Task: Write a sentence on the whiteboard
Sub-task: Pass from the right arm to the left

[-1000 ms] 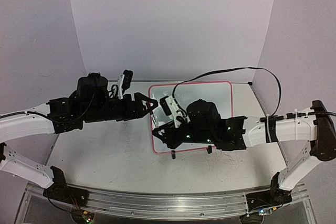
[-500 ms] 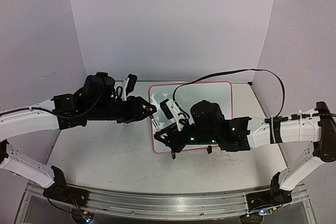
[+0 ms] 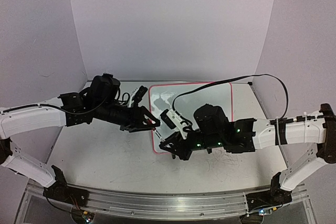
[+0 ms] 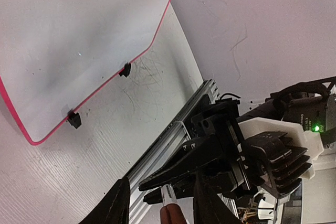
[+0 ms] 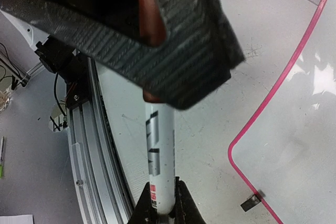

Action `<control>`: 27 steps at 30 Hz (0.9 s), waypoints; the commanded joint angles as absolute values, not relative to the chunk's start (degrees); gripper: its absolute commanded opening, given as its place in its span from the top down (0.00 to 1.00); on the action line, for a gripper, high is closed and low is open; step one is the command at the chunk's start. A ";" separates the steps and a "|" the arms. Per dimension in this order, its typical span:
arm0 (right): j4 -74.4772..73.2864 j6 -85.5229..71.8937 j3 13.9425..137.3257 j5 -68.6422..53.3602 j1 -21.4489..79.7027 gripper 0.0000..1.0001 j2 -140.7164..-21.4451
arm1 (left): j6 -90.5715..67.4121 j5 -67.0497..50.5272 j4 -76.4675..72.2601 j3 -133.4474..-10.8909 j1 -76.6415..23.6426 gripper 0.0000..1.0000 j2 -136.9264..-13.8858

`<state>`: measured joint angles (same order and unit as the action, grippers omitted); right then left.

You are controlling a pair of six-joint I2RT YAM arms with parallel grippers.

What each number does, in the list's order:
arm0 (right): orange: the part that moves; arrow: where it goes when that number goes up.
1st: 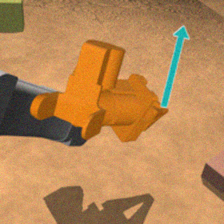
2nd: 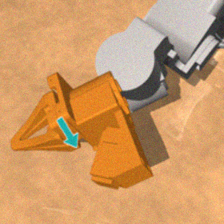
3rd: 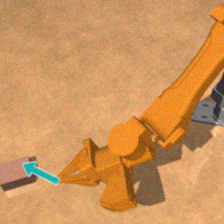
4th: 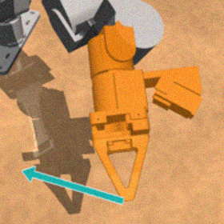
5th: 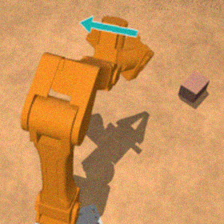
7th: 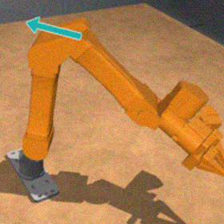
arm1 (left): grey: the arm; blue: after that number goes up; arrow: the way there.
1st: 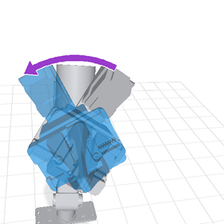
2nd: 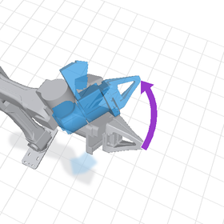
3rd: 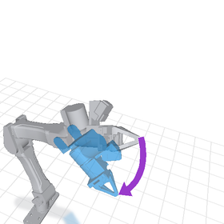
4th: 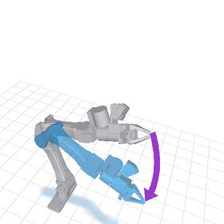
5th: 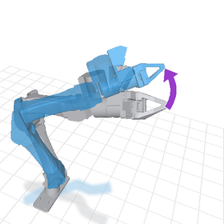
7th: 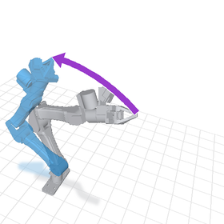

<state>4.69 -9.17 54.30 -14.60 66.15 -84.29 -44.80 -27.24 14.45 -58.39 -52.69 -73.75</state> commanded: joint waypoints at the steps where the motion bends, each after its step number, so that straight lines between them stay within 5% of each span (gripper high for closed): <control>1: 2.73 -6.29 56.68 -16.09 66.19 1.00 -83.02 | -42.83 -33.76 15.11 -60.34 -52.56 0.63 -73.78; 15: 0.26 -5.77 57.17 -13.03 66.18 0.99 -82.52 | -40.94 -35.09 16.71 -60.87 -52.48 0.93 -75.22; 16: 0.18 -6.03 57.18 -12.29 66.18 0.95 -82.64 | -40.87 -34.85 16.78 -61.01 -52.49 0.96 -75.24; 22: 0.09 -9.91 54.32 -5.33 65.98 0.26 -80.18 | -41.95 -30.75 16.71 -62.67 -51.60 1.00 -75.79; 27: 1.32 -16.02 51.28 -0.95 64.40 0.02 -76.63 | -43.48 -28.78 11.88 -65.41 -49.12 1.00 -77.16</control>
<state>-0.44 -10.35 53.43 -6.55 65.66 -80.84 -42.11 -31.16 17.40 -60.85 -51.30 -76.28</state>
